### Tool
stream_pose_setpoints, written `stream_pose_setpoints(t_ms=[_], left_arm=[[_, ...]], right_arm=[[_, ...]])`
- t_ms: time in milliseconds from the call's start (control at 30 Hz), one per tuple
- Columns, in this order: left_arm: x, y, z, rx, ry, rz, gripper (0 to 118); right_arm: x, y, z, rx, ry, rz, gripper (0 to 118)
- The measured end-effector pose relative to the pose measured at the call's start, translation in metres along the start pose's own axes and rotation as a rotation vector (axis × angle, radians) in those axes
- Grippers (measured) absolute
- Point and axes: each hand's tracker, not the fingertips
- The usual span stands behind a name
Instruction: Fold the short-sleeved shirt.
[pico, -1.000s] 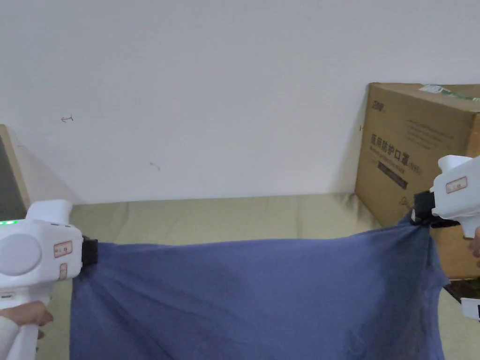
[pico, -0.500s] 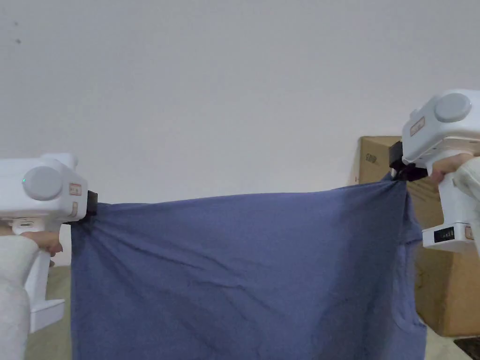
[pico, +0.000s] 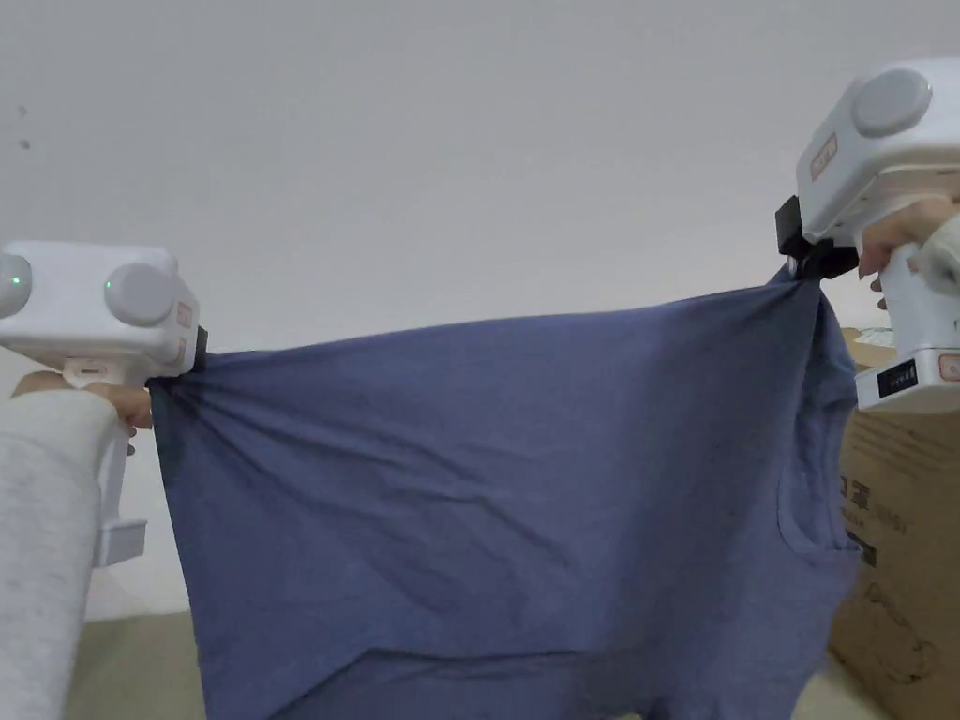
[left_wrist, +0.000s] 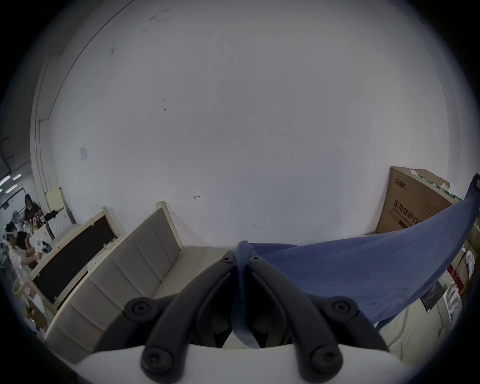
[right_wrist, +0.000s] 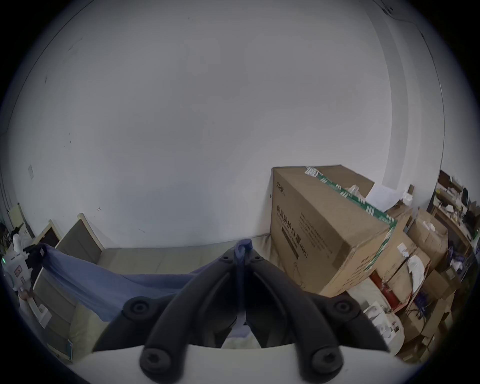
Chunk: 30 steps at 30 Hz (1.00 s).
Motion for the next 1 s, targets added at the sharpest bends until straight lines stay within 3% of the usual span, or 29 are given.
stream_pose_setpoints(t_ms=[167,200,300,333,667,767,833,1000], left_arm=[[0.01,-0.014,-0.024,0.005,0.022,-0.048,2],[0.013,-0.021,-0.032,0.0,0.025,-0.044,2],[0.021,-0.055,-0.06,-0.092,0.007,-0.031,2],[0.025,-0.072,-0.071,-0.126,0.008,-0.042,2],[0.072,-0.288,-0.164,-0.518,0.011,-0.037,2],[0.073,-0.342,-0.183,-0.57,0.019,-0.058,2],[0.073,-0.367,-0.18,-0.62,0.008,-0.064,2],[0.059,-0.41,-0.153,-0.648,-0.009,-0.026,2]], right_arm=[[-0.007,-0.007,-0.013,0.016,0.006,0.012,3],[-0.01,-0.013,-0.021,-0.012,0.01,-0.035,3],[-0.023,-0.059,-0.047,-0.105,-0.01,0.004,3],[-0.024,-0.077,-0.062,-0.152,-0.044,0.06,3],[-0.005,-0.297,-0.238,-0.57,-0.115,0.059,3],[0.002,-0.364,-0.251,-0.722,-0.091,0.078,3],[0.011,-0.395,-0.256,-0.77,-0.092,0.046,3],[0.038,-0.429,-0.254,-0.761,-0.076,0.004,3]])
